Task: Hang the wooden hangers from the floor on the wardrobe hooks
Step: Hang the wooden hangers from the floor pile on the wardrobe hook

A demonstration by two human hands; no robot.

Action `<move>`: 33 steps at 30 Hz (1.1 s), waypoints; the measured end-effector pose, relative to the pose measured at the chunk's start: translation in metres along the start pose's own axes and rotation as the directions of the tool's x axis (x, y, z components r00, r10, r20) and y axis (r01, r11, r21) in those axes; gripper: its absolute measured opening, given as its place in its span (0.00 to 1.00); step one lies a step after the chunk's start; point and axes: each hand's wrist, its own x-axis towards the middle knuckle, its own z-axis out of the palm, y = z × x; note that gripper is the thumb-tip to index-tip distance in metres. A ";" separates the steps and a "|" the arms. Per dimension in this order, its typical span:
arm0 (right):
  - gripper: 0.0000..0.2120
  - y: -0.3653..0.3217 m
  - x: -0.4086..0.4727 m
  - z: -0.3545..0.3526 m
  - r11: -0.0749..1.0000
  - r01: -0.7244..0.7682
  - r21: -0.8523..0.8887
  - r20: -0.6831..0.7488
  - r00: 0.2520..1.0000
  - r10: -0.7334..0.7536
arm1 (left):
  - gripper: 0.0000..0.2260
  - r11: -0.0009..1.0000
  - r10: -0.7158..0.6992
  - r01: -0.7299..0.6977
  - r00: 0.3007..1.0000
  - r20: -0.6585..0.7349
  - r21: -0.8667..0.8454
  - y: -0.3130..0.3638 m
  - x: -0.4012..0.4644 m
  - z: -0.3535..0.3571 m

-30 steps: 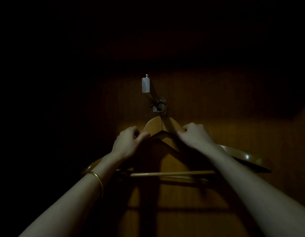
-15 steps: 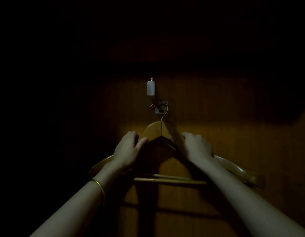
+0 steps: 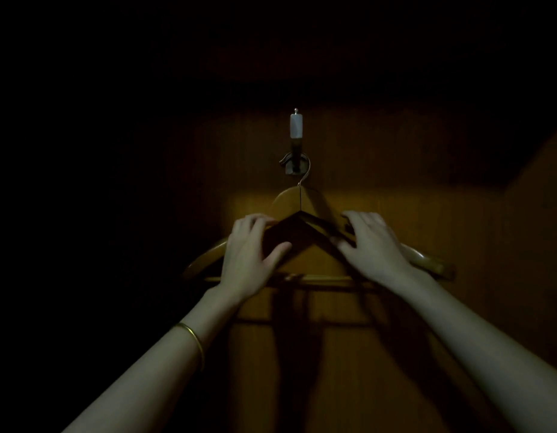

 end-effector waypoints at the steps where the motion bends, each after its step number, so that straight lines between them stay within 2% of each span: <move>1: 0.26 -0.002 -0.015 0.001 0.999 0.019 -0.026 -0.025 0.999 -0.020 | 0.19 0.999 0.042 -0.042 0.999 0.012 -0.010 0.007 -0.012 0.001; 3: 0.26 -0.004 -0.048 0.004 0.996 0.036 -0.083 -0.015 0.999 -0.037 | 0.20 0.995 0.098 -0.095 0.993 0.065 -0.038 0.018 -0.038 0.007; 6: 0.27 0.001 -0.094 0.012 0.991 -0.001 -0.133 0.086 0.996 0.012 | 0.22 0.988 0.140 -0.126 0.977 0.162 -0.094 0.028 -0.078 0.022; 10: 0.28 0.019 -0.160 0.013 0.974 -0.110 -0.196 0.155 0.978 0.142 | 0.22 0.974 0.182 -0.128 0.933 0.311 -0.187 0.048 -0.129 0.047; 15: 0.27 0.042 -0.255 -0.006 0.931 -0.287 -0.227 0.210 0.919 0.334 | 0.22 0.944 0.221 -0.073 0.863 0.455 -0.320 0.094 -0.193 0.069; 19: 0.26 0.053 -0.349 -0.019 0.859 -0.469 -0.205 0.250 0.824 0.509 | 0.18 0.903 0.249 0.054 0.742 0.622 -0.425 0.137 -0.264 0.080; 23: 0.25 0.061 -0.455 -0.028 0.729 -0.651 -0.211 0.278 0.675 0.683 | 0.14 0.879 0.255 0.147 0.658 0.708 -0.453 0.187 -0.350 0.089; 28: 0.24 0.071 -0.585 -0.041 0.592 -0.745 -0.308 0.371 0.479 0.796 | 0.14 0.867 0.251 0.252 0.523 0.814 -0.429 0.239 -0.451 0.097; 33: 0.19 0.075 -0.694 -0.043 0.466 -0.833 -0.300 0.374 0.347 0.860 | 0.12 0.862 0.263 0.313 0.397 0.879 -0.399 0.258 -0.534 0.114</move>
